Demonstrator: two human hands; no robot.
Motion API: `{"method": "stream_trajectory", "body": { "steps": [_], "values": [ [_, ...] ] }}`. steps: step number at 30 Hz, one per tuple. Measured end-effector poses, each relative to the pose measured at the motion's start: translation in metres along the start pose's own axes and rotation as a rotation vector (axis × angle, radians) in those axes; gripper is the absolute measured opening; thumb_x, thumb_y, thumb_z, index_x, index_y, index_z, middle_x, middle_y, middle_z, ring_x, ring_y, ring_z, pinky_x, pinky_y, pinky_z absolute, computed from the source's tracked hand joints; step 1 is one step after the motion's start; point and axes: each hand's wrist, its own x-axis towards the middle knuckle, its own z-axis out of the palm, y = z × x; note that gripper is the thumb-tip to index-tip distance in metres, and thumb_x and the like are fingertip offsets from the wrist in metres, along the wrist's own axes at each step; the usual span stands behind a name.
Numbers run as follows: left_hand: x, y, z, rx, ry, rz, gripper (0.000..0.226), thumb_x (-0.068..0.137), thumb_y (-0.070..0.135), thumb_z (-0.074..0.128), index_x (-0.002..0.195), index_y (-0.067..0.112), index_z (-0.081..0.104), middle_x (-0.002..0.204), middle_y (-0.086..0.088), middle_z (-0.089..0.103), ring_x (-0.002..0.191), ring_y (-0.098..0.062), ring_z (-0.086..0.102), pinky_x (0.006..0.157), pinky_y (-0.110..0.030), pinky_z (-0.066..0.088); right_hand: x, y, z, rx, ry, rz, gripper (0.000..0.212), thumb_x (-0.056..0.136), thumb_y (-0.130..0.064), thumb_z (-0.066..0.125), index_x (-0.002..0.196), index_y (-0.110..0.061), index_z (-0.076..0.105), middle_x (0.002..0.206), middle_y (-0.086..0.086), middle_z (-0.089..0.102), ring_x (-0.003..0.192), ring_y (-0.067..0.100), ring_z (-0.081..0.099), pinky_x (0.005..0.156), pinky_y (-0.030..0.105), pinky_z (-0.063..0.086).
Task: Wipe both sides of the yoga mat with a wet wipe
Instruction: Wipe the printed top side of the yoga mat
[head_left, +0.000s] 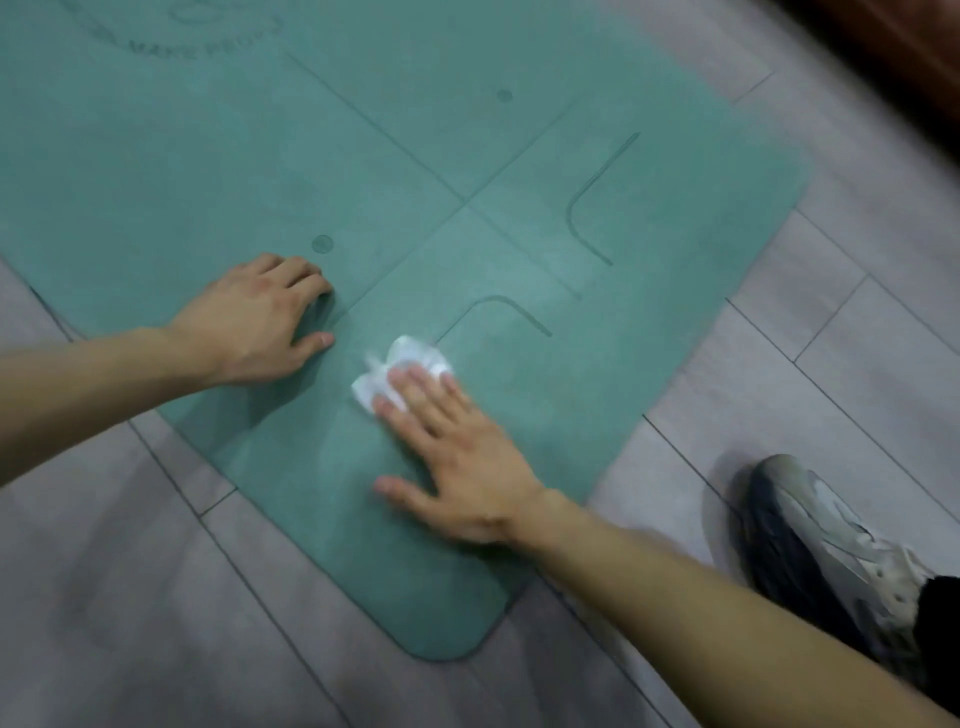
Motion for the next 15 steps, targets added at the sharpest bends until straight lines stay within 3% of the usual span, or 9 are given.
{"method": "stream_trajectory", "body": {
  "steps": [2, 3, 5, 7, 8, 10, 12, 14, 15],
  "values": [
    [0.001, -0.002, -0.001, 0.020, -0.015, 0.035, 0.063, 0.091, 0.060, 0.063, 0.136, 0.016, 0.054, 0.138, -0.008, 0.057, 0.120, -0.037, 0.056, 0.107, -0.048, 0.048, -0.019, 0.011, 0.001, -0.070, -0.071, -0.279, 0.075, 0.107, -0.059, 0.043, 0.168, -0.021, 0.022, 0.176, 0.006, 0.012, 0.163, 0.020, 0.000, 0.131, 0.047, 0.010],
    [0.001, -0.003, -0.001, 0.024, -0.023, 0.036, 0.064, 0.092, 0.061, 0.062, 0.137, 0.017, 0.054, 0.139, -0.008, 0.056, 0.121, -0.036, 0.056, 0.108, -0.048, 0.048, -0.021, 0.041, -0.004, -0.091, -0.016, -0.222, 0.071, 0.108, -0.056, 0.042, 0.167, -0.023, 0.023, 0.176, 0.005, 0.014, 0.163, 0.020, 0.003, 0.131, 0.047, 0.012],
    [0.004, -0.003, -0.003, 0.033, -0.055, 0.002, 0.067, 0.092, 0.066, 0.057, 0.138, 0.018, 0.054, 0.140, -0.007, 0.057, 0.122, -0.036, 0.056, 0.109, -0.048, 0.048, -0.019, 0.103, -0.024, -0.110, 0.118, 0.156, 0.068, 0.109, -0.057, 0.036, 0.168, -0.026, 0.022, 0.175, 0.004, 0.016, 0.163, 0.019, 0.005, 0.131, 0.047, 0.011],
    [0.004, 0.003, -0.004, 0.029, -0.093, -0.030, 0.071, 0.091, 0.071, 0.053, 0.139, 0.019, 0.053, 0.141, -0.006, 0.056, 0.123, -0.035, 0.056, 0.109, -0.048, 0.047, -0.020, 0.146, -0.046, -0.098, 0.138, 0.527, 0.068, 0.107, -0.064, 0.027, 0.166, -0.031, 0.025, 0.175, 0.003, 0.018, 0.163, 0.017, 0.006, 0.132, 0.047, 0.002],
    [0.002, 0.005, -0.005, 0.023, -0.099, -0.045, 0.072, 0.091, 0.072, 0.052, 0.141, 0.019, 0.052, 0.143, -0.006, 0.055, 0.125, -0.035, 0.055, 0.110, -0.048, 0.046, -0.018, 0.157, -0.051, -0.075, 0.148, 0.594, 0.068, 0.106, -0.066, 0.025, 0.164, -0.032, 0.030, 0.174, 0.003, 0.020, 0.162, 0.018, 0.007, 0.132, 0.047, 0.000],
    [0.000, 0.010, -0.007, 0.012, -0.113, -0.078, 0.074, 0.093, 0.070, 0.053, 0.146, 0.019, 0.049, 0.149, -0.005, 0.052, 0.132, -0.035, 0.052, 0.113, -0.049, 0.044, -0.010, 0.167, -0.053, -0.055, 0.157, 0.575, 0.068, 0.106, -0.066, 0.024, 0.164, -0.031, 0.029, 0.175, 0.004, 0.017, 0.162, 0.018, 0.004, 0.132, 0.047, -0.002],
    [0.001, 0.013, -0.012, 0.013, -0.147, -0.098, 0.076, 0.094, 0.069, 0.053, 0.150, 0.018, 0.047, 0.155, -0.005, 0.048, 0.136, -0.035, 0.050, 0.115, -0.049, 0.042, -0.005, 0.160, -0.050, -0.055, 0.157, 0.570, 0.074, 0.105, -0.069, 0.020, 0.168, -0.031, 0.013, 0.177, 0.002, 0.003, 0.163, 0.016, -0.005, 0.131, 0.047, -0.005],
    [0.004, 0.015, -0.015, 0.014, -0.186, -0.110, 0.077, 0.095, 0.069, 0.052, 0.152, 0.018, 0.046, 0.158, -0.006, 0.046, 0.139, -0.035, 0.049, 0.117, -0.048, 0.041, -0.002, 0.127, -0.037, -0.052, 0.185, 0.607, 0.081, 0.104, -0.071, 0.020, 0.169, -0.025, 0.005, 0.177, 0.001, -0.004, 0.162, 0.017, -0.011, 0.131, 0.049, -0.004],
    [0.004, 0.014, -0.016, 0.018, -0.198, -0.111, 0.077, 0.095, 0.070, 0.050, 0.152, 0.019, 0.046, 0.158, -0.005, 0.046, 0.140, -0.035, 0.049, 0.117, -0.048, 0.040, -0.002, 0.098, -0.026, -0.019, 0.188, 0.530, 0.084, 0.104, -0.069, 0.024, 0.169, -0.020, 0.005, 0.177, 0.001, -0.003, 0.162, 0.018, -0.010, 0.131, 0.051, -0.001]
  ]
}}
